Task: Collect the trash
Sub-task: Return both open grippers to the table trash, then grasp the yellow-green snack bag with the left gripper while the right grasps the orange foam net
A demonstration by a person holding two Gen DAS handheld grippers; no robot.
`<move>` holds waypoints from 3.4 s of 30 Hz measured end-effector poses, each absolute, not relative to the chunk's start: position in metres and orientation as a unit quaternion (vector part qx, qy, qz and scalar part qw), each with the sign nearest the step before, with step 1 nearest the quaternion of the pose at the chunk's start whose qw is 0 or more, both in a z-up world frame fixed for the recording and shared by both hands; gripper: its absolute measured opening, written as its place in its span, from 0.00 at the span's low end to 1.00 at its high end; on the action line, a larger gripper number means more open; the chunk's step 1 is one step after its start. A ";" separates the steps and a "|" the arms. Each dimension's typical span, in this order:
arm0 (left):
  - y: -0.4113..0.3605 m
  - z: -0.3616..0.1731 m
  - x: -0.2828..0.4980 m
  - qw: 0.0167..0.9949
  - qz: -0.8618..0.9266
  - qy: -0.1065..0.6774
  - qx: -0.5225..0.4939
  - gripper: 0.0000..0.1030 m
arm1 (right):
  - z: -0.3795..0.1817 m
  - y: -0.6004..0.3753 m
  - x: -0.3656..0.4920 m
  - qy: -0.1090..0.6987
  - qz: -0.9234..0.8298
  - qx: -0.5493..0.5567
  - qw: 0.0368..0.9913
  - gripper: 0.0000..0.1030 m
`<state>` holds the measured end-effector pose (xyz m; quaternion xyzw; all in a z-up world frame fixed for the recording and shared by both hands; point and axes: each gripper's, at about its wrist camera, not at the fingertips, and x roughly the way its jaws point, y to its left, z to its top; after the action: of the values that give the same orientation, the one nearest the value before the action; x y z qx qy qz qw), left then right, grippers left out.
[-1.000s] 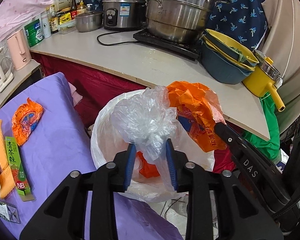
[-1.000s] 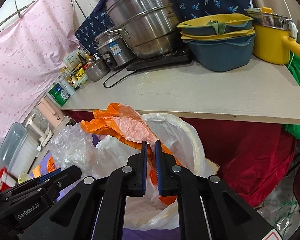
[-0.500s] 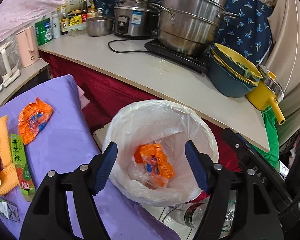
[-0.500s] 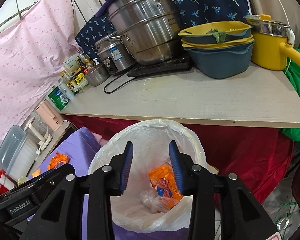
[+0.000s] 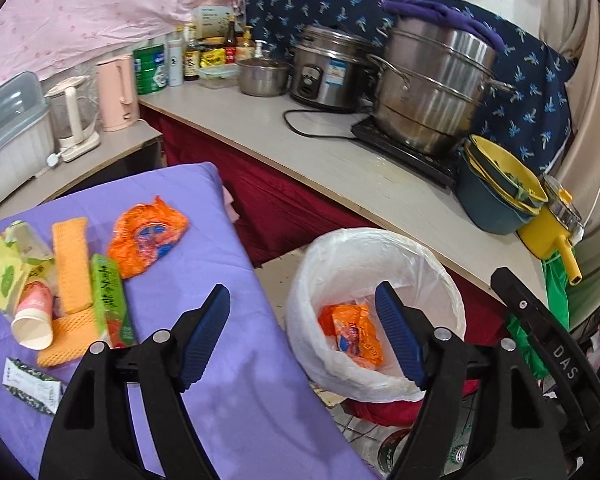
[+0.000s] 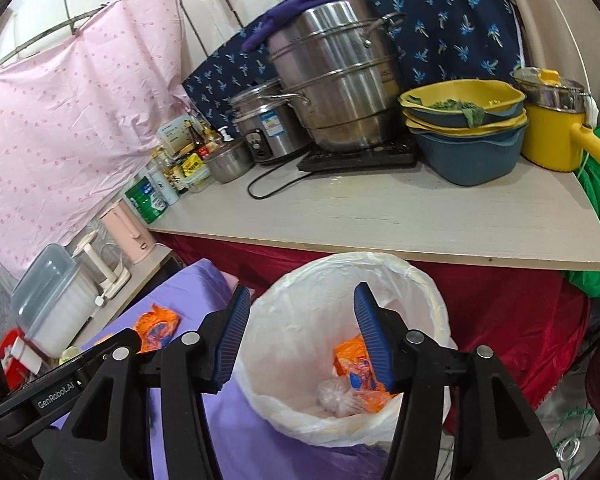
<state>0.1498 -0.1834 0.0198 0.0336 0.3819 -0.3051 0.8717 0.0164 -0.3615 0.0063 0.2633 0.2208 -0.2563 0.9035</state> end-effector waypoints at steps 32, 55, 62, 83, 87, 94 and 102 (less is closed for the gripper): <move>0.122 0.011 0.182 0.913 -0.078 0.390 -0.091 0.72 | 0.006 -0.144 0.109 0.301 -0.077 0.171 0.935 0.58; 0.172 -0.063 0.298 0.874 -0.050 0.456 -0.159 0.71 | -0.045 -0.097 0.213 0.360 -0.045 0.157 0.919 0.58; 0.165 -0.086 0.320 0.862 -0.057 0.476 -0.163 0.49 | -0.058 -0.096 0.239 0.369 -0.043 0.156 0.915 0.58; 0.205 -0.036 0.310 0.901 -0.037 0.396 -0.170 0.06 | -0.074 -0.078 0.302 0.387 -0.025 0.140 0.911 0.58; 0.214 -0.035 0.311 0.902 -0.029 0.393 -0.175 0.06 | -0.081 -0.079 0.321 0.394 -0.027 0.134 0.909 0.57; 0.213 -0.046 0.314 0.899 -0.027 0.403 -0.169 0.06 | -0.101 -0.074 0.346 0.425 -0.016 0.129 0.896 0.35; 0.205 -0.047 0.310 0.898 -0.032 0.408 -0.164 0.06 | -0.101 -0.075 0.332 0.417 -0.009 0.133 0.899 0.07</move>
<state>0.3098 0.2051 -0.0472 -0.1639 0.4076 -0.0319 0.8977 0.3318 -0.0747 -0.1008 0.1328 0.4173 -0.0090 0.8990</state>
